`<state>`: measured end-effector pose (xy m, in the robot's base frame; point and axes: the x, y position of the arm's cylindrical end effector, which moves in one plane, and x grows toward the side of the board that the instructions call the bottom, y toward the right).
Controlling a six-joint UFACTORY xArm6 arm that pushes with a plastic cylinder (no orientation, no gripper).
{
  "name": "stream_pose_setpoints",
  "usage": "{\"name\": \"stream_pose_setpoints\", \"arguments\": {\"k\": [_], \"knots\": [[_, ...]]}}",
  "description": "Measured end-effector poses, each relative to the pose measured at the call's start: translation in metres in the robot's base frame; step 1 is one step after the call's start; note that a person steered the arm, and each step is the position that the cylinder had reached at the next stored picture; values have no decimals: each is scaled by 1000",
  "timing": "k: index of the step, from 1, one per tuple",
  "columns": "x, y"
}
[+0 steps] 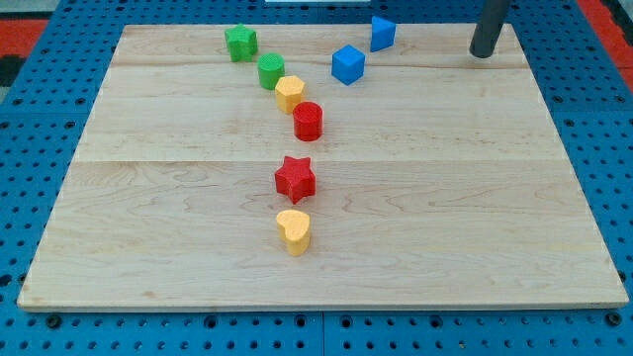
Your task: Push the blue cube towards the bottom right of the board
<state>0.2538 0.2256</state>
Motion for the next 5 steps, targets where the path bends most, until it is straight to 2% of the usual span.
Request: {"name": "stream_pose_setpoints", "arguments": {"k": [2,3,5], "knots": [[-62,-7],[-63,-92],[-59,-177]]}}
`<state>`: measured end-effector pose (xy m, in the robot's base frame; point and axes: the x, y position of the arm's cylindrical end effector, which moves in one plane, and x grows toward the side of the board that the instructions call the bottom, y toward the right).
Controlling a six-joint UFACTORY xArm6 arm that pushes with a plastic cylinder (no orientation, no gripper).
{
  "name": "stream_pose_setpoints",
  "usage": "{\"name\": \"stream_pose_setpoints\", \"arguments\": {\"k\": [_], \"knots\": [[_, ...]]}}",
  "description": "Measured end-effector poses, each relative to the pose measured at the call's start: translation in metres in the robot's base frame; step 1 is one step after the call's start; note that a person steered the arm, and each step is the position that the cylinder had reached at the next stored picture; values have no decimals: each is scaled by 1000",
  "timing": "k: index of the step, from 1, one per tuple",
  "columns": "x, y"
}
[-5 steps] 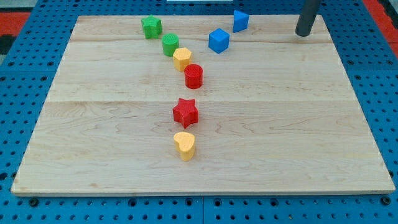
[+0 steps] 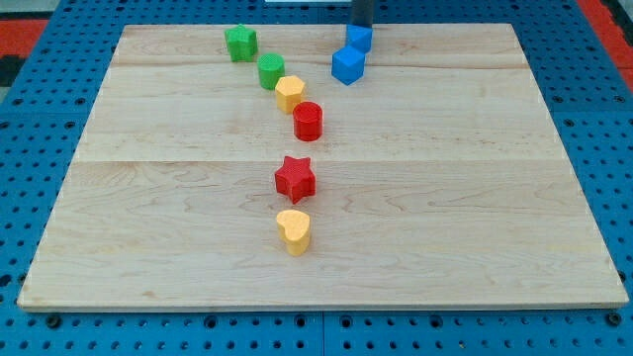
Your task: Push the blue cube towards the bottom right of the board
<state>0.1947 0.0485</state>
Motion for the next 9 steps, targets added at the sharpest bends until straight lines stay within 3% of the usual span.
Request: {"name": "stream_pose_setpoints", "arguments": {"k": [1,2,4,5,6,9], "knots": [[33,-29],[76,-13],[207,21],[247,53],[267,86],[241,133]]}}
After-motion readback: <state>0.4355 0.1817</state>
